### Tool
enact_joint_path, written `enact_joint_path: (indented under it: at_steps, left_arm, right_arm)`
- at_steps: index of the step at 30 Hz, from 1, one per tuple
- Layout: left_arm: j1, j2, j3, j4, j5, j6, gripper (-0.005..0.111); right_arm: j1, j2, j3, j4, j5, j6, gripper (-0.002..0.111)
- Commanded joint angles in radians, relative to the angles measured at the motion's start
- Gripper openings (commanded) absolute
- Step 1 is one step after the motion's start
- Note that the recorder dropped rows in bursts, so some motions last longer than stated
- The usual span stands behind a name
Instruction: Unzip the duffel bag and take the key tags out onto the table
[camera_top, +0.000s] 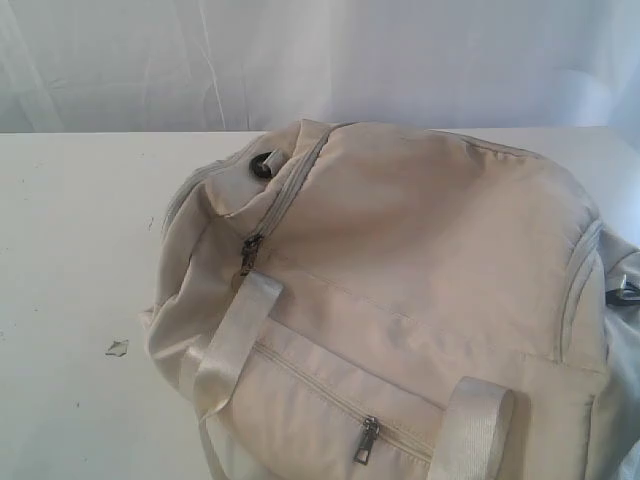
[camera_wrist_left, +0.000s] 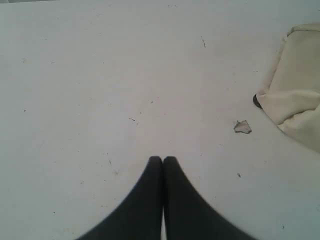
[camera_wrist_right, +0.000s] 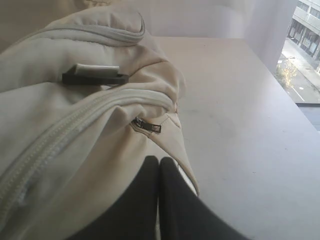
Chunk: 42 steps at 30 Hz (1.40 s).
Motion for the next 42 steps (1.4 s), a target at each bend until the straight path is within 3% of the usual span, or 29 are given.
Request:
enact_joint_path:
  at_steps: [1, 34, 42]
  left_arm:
    - [0.001, -0.004, 0.005, 0.000, -0.006, -0.008, 0.000]
    - [0.001, -0.004, 0.005, 0.000, -0.007, -0.009, 0.000]
    - [0.001, -0.004, 0.005, 0.000, -0.108, -0.006, 0.000]
  right_arm:
    - [0.003, -0.006, -0.004, -0.006, -0.006, -0.005, 0.000]
    - [0.020, -0.006, -0.004, -0.006, -0.006, -0.005, 0.000]
    - [0.042, -0.006, -0.004, -0.006, -0.006, -0.005, 0.000]
